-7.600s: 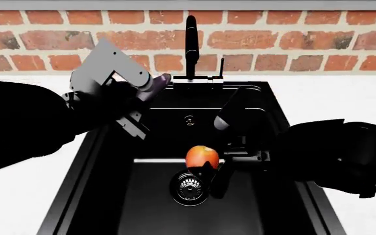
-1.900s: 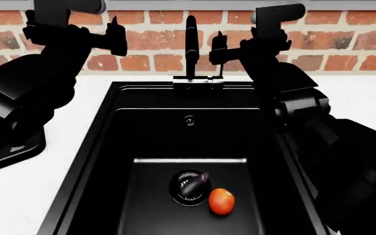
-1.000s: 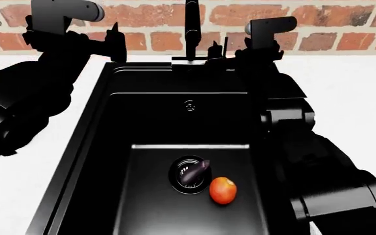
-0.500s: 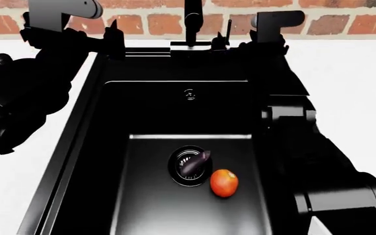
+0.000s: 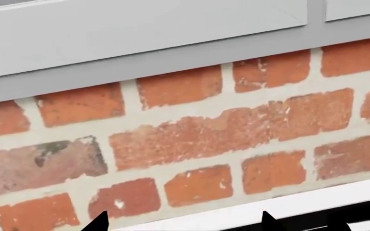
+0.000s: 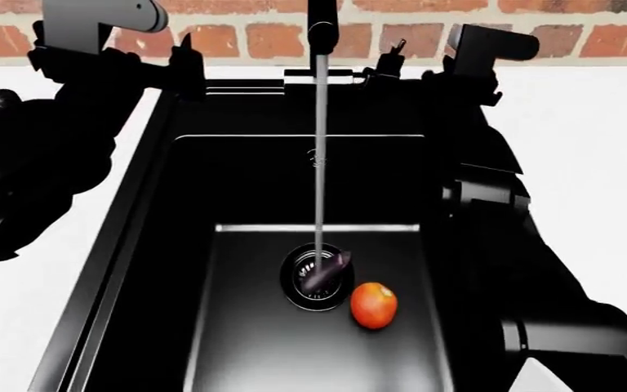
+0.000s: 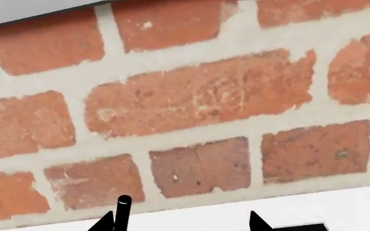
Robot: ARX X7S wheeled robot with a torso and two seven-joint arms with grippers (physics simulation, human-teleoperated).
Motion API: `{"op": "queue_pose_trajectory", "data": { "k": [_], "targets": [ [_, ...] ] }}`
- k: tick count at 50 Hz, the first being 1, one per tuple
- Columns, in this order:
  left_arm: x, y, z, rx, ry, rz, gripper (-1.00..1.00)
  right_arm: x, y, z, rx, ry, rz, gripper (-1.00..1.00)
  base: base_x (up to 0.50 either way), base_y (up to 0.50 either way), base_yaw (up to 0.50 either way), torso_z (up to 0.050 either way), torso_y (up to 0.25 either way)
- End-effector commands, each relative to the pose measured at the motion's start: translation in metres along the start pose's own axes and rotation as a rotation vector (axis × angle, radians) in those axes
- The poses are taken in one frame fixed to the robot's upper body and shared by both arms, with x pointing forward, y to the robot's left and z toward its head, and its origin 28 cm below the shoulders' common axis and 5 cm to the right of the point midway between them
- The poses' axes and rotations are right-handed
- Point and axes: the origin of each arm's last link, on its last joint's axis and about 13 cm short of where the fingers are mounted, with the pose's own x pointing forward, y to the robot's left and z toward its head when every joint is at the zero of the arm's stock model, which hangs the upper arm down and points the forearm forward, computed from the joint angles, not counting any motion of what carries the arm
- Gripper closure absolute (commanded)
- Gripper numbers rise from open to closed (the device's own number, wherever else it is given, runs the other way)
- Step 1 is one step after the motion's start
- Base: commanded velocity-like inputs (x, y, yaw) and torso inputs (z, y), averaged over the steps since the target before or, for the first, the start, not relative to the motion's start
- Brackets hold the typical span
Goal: Pick up the fruits and vegetables and place them in the sink. Turn on the sink faucet to wash them. Then turn the sink off and put them in the tray.
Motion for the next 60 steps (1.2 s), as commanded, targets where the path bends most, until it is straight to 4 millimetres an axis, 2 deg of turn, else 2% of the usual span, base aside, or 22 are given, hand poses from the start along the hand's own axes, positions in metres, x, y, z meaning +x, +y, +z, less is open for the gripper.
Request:
{"op": "queue_pose_trajectory", "data": {
  "k": [1,8,13,15,17,22,26,40,50,60],
  "targets": [
    [-0.002,0.001,-0.001,0.001,0.001,0.006,-1.00,-0.002,-0.007,-0.004,0.046,0.004,-0.084,-1.00,0.00,0.00,0.00,0.000,0.000],
    [-0.003,0.001,-0.001,0.002,0.003,0.008,-1.00,-0.004,-0.024,-0.004,0.112,-0.024,-0.390,-1.00,0.00,0.00,0.00,0.000,0.000],
    [-0.003,0.000,-0.002,0.001,0.004,0.007,-1.00,-0.006,-0.028,-0.007,0.125,-0.019,-0.436,-1.00,0.00,-0.01,-0.01,0.000,0.000],
    [-0.004,-0.001,-0.002,0.000,0.005,0.006,-1.00,-0.006,-0.028,-0.007,0.130,-0.016,-0.430,-1.00,0.00,-0.01,-0.01,0.000,0.000],
    [-0.004,-0.001,-0.003,0.000,0.006,0.005,-1.00,-0.005,-0.023,-0.005,0.147,-0.033,-0.333,-1.00,0.00,-0.01,-0.01,0.000,0.000],
    [-0.002,-0.004,-0.005,0.003,0.009,0.000,-1.00,0.000,-0.009,0.004,0.028,-0.107,-0.140,-1.00,0.00,-0.01,-0.01,0.000,0.000],
    [-0.002,-0.004,-0.006,0.001,0.009,-0.001,-1.00,0.003,-0.004,0.013,-0.014,-0.154,-0.089,-1.00,0.00,0.00,0.00,0.000,0.000],
    [-0.003,-0.004,-0.005,-0.001,0.013,0.001,-1.00,0.005,-0.012,0.024,0.006,-0.192,-0.116,-1.00,0.00,0.00,0.00,0.000,0.000],
    [-0.003,-0.005,-0.005,-0.002,0.014,-0.002,-1.00,0.002,-0.025,0.018,-0.018,-0.133,-0.181,-1.00,0.00,0.00,0.00,0.000,0.000],
    [-0.003,-0.007,-0.003,0.001,0.013,-0.009,-1.00,-0.003,-0.030,0.005,-0.050,-0.036,-0.191,-1.00,0.00,0.00,0.00,0.000,0.000]
  ]
}}
